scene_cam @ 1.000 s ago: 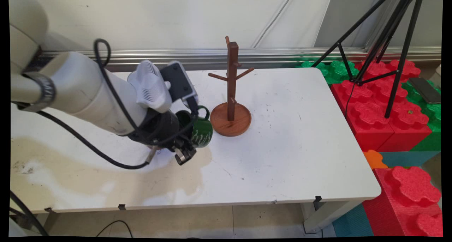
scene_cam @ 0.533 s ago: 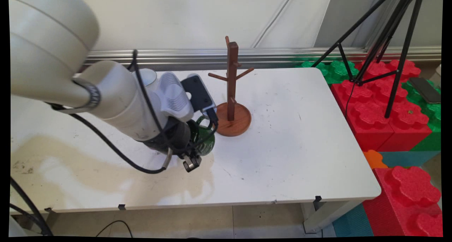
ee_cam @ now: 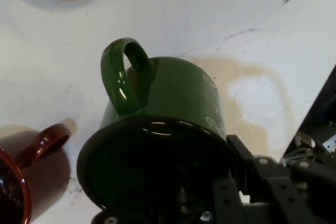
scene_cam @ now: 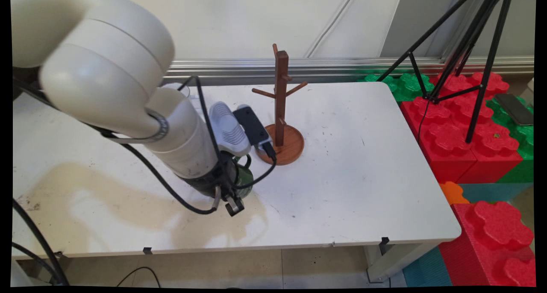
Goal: Place the picked object on the table
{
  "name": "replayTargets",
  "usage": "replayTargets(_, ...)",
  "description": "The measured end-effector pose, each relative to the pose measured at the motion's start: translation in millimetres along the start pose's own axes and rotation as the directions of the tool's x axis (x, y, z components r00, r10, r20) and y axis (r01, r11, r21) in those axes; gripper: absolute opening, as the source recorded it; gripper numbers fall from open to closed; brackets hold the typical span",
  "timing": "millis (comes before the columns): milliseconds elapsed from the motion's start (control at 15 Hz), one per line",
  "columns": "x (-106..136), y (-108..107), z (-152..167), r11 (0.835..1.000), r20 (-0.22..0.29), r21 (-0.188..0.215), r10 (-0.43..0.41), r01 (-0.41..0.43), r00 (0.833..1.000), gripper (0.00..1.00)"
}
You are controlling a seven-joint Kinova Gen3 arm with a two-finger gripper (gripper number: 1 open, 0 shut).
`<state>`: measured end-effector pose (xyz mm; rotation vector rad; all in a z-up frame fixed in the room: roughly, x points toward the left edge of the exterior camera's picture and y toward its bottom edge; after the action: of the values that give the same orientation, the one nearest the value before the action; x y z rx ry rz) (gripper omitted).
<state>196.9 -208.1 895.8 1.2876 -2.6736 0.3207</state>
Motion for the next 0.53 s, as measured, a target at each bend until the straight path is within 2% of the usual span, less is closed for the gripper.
replayTargets(533, 25, -7, 27, 1.000, 0.056, -0.008, 0.016, -0.016, 0.998, 0.00)
